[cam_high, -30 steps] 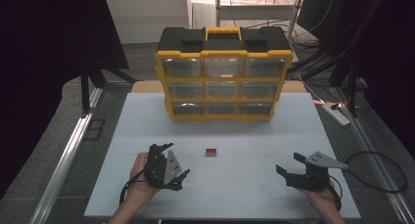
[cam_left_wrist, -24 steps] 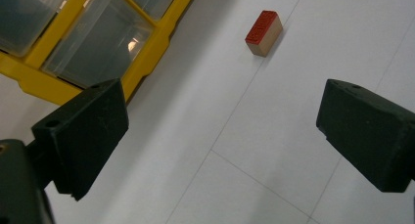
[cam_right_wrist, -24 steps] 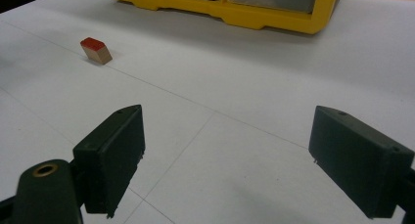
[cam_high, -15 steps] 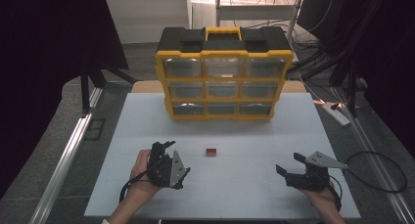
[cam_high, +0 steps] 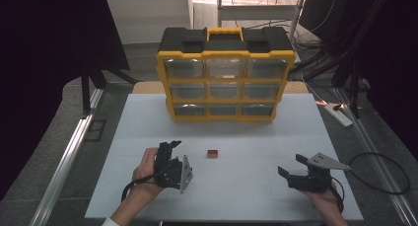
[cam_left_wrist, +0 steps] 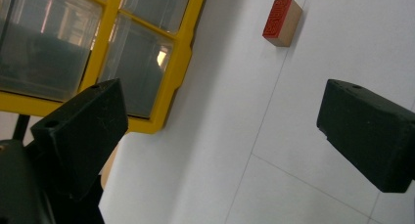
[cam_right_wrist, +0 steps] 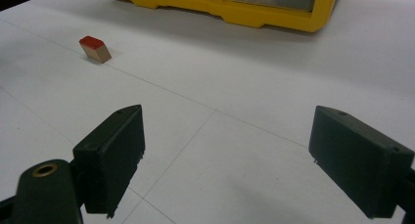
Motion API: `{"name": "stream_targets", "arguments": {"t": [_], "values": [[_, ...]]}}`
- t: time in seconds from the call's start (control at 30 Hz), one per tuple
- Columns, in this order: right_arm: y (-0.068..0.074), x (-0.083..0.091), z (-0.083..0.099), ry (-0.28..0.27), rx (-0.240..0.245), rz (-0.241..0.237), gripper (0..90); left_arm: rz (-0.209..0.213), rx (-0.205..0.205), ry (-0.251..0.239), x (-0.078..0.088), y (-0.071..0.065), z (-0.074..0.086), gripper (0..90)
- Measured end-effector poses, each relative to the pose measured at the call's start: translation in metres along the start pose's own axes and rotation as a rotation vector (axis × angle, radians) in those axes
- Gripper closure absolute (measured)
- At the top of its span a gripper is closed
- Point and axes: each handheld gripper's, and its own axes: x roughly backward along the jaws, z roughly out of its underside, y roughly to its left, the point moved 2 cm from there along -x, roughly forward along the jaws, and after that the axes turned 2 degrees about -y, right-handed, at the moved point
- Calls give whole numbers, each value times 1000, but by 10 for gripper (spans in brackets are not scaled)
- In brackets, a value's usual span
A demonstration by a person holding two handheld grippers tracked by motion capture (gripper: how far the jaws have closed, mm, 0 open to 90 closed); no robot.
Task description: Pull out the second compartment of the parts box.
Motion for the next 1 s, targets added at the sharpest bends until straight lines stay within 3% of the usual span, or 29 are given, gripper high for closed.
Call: {"name": "stream_targets", "arguments": {"t": [0.13, 0.2, 0.23, 0.27, 0.37, 0.53, 1.0], "values": [[0, 0, 0, 0, 1, 0, 139, -6, -26, 3, 0, 1, -2, 50], [0, 0, 0, 2, 3, -1, 139, -19, -63, 12, 0, 1, -3, 50], [0, 0, 0, 1, 4, -1, 139, -28, -107, 30, 0, 0, -4, 50], [0, 0, 0, 1, 4, -1, 139, -28, -107, 30, 0, 0, -4, 50], [0, 0, 0, 0, 2, 1, 139, -47, -171, 45, -1, -2, -7, 50], [0, 0, 0, 1, 4, -1, 139, -73, -231, 61, -2, -2, -10, 50], [0, 0, 0, 4, 4, 1, 139, -108, -324, 69, -6, -6, -17, 52]]}}
